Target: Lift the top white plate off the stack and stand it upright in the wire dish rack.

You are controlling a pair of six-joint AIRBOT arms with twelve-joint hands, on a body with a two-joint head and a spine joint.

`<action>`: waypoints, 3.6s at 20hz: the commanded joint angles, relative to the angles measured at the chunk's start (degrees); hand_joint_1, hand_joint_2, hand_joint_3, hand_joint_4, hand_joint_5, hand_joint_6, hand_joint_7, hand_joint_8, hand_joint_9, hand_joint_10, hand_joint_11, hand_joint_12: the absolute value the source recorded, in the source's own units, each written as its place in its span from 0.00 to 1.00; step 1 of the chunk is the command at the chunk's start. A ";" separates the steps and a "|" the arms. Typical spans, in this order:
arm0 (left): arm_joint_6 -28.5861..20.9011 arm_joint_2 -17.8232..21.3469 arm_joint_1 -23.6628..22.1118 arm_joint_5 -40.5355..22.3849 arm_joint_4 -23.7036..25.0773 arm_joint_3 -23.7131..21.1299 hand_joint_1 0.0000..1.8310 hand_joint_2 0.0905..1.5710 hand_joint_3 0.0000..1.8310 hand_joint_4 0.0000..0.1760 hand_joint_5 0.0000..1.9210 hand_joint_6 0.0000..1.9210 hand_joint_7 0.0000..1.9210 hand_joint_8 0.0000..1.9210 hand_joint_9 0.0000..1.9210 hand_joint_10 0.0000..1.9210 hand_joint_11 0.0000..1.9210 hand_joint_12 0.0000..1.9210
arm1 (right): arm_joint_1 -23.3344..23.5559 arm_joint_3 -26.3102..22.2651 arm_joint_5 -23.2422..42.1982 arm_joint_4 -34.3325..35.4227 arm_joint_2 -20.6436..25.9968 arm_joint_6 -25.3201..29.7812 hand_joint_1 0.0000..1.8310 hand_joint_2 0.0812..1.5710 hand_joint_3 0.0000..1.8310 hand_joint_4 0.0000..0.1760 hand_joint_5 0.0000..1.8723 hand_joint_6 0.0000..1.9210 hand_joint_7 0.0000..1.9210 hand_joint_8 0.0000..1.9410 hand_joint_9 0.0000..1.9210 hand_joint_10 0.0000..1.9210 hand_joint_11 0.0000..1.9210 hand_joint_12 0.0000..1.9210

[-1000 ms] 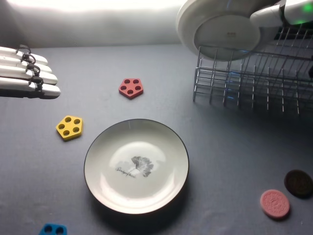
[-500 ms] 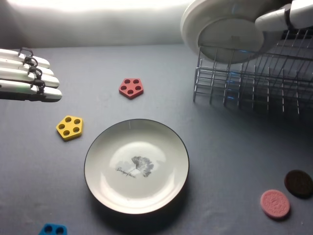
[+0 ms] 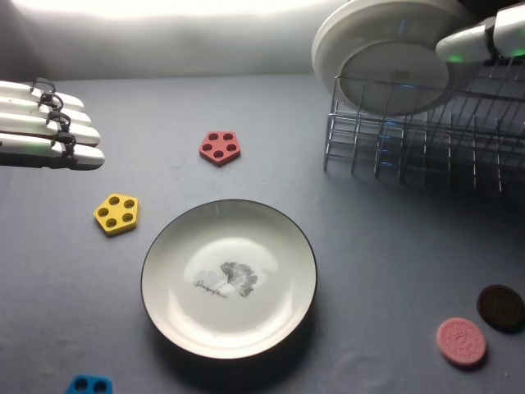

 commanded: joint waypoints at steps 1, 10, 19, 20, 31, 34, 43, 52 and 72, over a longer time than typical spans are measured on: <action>-0.18 0.68 -1.36 -3.01 -4.36 -0.18 0.04 0.54 0.00 0.00 0.04 0.00 0.04 0.00 0.04 0.00 0.04 0.00 | 0.28 0.61 7.20 3.35 1.00 1.29 0.76 0.67 0.00 0.00 0.48 0.56 0.57 0.38 0.56 0.47 0.66 0.17; -0.19 0.68 -1.36 -3.00 -4.17 -0.25 0.03 0.54 0.00 0.00 0.04 0.00 0.04 0.00 0.04 0.00 0.04 0.00 | -1.14 0.86 8.23 3.35 1.00 1.55 0.63 0.71 0.00 0.00 0.49 0.55 0.52 0.02 0.55 0.00 0.58 0.07; -0.20 0.68 -1.36 -2.97 -4.16 -0.30 0.05 0.54 0.00 0.00 0.04 0.00 0.03 0.00 0.04 0.00 0.04 0.00 | -1.82 0.97 8.79 3.35 0.99 1.55 0.63 0.71 0.00 0.00 0.49 0.55 0.51 0.00 0.54 0.00 0.57 0.05; -0.20 0.68 -1.36 -2.98 -4.16 -0.30 0.05 0.54 0.00 0.00 0.04 0.00 0.03 0.00 0.03 0.00 0.04 0.00 | -1.98 0.97 8.86 3.35 1.00 1.55 0.63 0.70 0.00 0.00 0.50 0.53 0.51 0.00 0.54 0.00 0.57 0.05; -0.19 0.69 -1.36 -3.04 -4.09 -0.46 0.03 0.55 0.00 0.00 0.03 0.00 0.02 0.00 0.02 0.00 0.03 0.00 | -3.14 1.08 10.57 3.35 0.94 1.33 0.63 0.60 0.00 0.00 0.43 0.00 0.46 0.00 0.51 0.00 0.56 0.03; -0.19 0.69 -1.37 -3.04 -4.07 -0.50 0.04 0.54 0.00 0.00 0.04 0.00 0.03 0.01 0.03 0.01 0.04 0.01 | -3.58 1.12 10.71 2.55 0.74 1.10 0.61 0.61 0.00 0.00 0.39 0.00 0.42 0.00 0.48 0.00 0.54 0.02; -0.25 0.68 -1.44 -3.16 -4.08 -0.65 0.03 0.54 0.00 0.00 0.03 0.00 0.03 0.00 0.03 0.00 0.03 0.00 | -3.99 1.35 12.32 1.67 0.41 -1.81 0.55 0.59 0.00 0.00 0.33 0.00 0.34 0.00 0.38 0.00 0.48 0.00; -0.69 1.19 -1.38 -3.50 -4.20 -1.75 0.02 0.54 0.00 0.00 0.02 0.00 0.02 0.00 0.03 0.00 0.03 0.00 | -4.84 2.79 12.52 1.72 -0.19 -2.47 0.54 0.56 0.00 0.23 0.20 0.00 0.20 0.00 0.22 0.00 0.28 0.00; 17.54 0.43 -1.32 -5.79 3.18 3.34 0.04 0.54 0.00 0.00 0.02 0.00 0.02 0.00 0.02 0.00 0.02 0.00 | -5.31 5.64 17.57 1.78 -1.99 -2.45 0.46 0.57 0.00 0.00 0.10 0.00 0.13 0.00 0.14 0.00 0.19 0.00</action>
